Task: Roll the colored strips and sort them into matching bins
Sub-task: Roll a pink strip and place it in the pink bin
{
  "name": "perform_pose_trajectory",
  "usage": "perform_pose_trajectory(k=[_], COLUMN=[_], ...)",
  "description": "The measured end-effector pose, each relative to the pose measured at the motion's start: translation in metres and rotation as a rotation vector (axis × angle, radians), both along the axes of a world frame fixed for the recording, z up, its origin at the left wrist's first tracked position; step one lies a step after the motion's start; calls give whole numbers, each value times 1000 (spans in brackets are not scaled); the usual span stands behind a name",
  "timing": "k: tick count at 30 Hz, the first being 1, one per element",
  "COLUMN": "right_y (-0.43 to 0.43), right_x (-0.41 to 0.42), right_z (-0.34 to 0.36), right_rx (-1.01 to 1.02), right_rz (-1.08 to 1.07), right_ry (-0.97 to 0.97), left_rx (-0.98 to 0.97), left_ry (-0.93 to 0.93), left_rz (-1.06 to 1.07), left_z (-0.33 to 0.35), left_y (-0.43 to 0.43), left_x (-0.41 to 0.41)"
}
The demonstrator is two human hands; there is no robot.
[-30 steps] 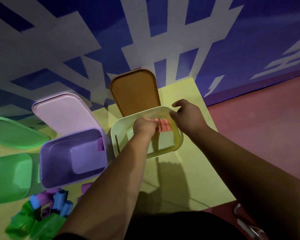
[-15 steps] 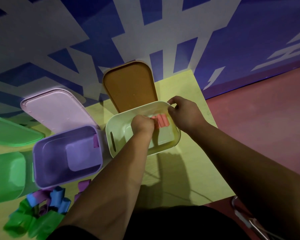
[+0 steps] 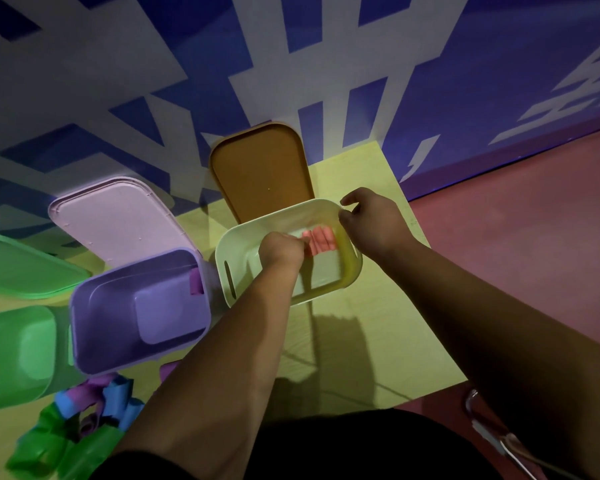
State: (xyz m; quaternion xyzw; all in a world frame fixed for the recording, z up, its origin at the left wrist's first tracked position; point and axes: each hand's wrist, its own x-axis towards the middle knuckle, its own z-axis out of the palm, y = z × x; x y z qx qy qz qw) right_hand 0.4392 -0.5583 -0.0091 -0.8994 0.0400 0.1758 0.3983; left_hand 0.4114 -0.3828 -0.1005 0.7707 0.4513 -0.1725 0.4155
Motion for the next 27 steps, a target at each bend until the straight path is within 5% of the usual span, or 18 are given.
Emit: perform_pose_trajectory(k=[10,27], right_y=[17,167], right_x=[-25,-104], right_z=[33,113], right_rx=[32,102], right_rz=[-58,355], right_ry=[-84,-150], left_rx=[-217,-335], left_ry=[-159,-513], left_rz=[67,157], left_z=[38,195], left_y=[9,159], left_x=[-21,-129])
